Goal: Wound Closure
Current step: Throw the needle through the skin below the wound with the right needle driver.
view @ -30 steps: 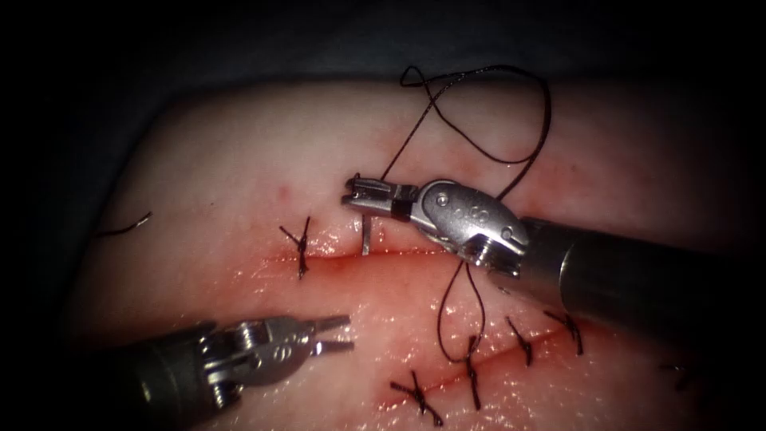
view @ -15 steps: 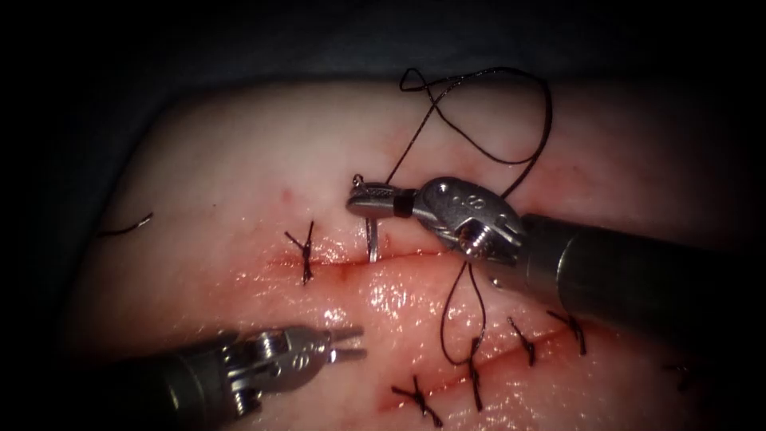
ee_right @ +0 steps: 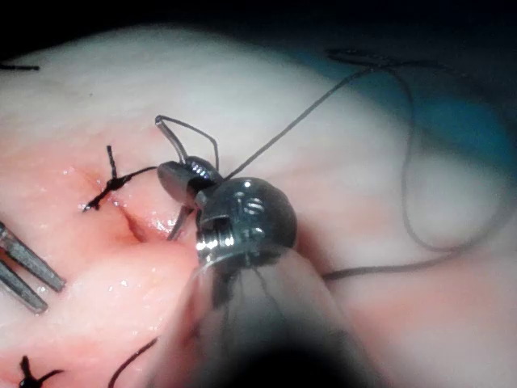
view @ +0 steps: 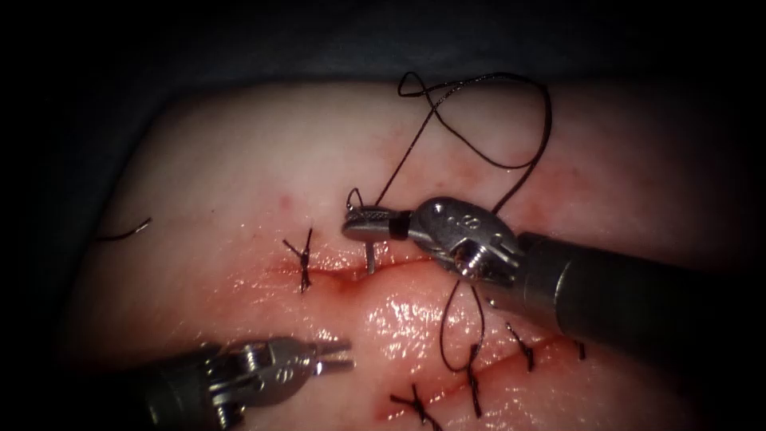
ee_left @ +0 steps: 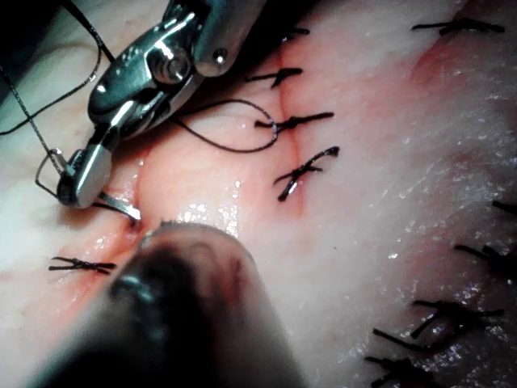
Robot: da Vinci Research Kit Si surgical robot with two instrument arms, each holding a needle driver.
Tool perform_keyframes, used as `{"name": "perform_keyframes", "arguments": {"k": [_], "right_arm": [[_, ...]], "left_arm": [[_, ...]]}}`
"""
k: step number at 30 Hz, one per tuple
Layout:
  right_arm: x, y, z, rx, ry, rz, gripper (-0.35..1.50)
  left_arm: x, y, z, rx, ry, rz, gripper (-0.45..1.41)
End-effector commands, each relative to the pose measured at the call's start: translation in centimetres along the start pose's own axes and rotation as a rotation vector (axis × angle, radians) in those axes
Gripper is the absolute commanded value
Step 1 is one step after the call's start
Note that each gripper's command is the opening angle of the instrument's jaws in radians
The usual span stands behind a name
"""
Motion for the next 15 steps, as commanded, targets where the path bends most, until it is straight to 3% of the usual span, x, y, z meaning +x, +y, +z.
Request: {"name": "perform_keyframes", "arguments": {"k": [1, 11, 15], "right_arm": [[0.03, -0.04, 0.11, -0.002, 0.005, -0.05, -0.35], [0.04, -0.17, 0.06, 0.005, 0.013, -0.079, -0.35], [0.02, -0.18, 0.02, 0.008, 0.007, -0.008, -0.35]], "left_arm": [[0.05, -0.02, 0.05, 0.003, -0.001, 0.001, -0.13], [0.05, 0.06, 0.05, 0.0, -0.004, 0.003, -0.13], [0.05, 0.07, 0.06, 0.0, -0.003, 0.003, -0.13]]}}
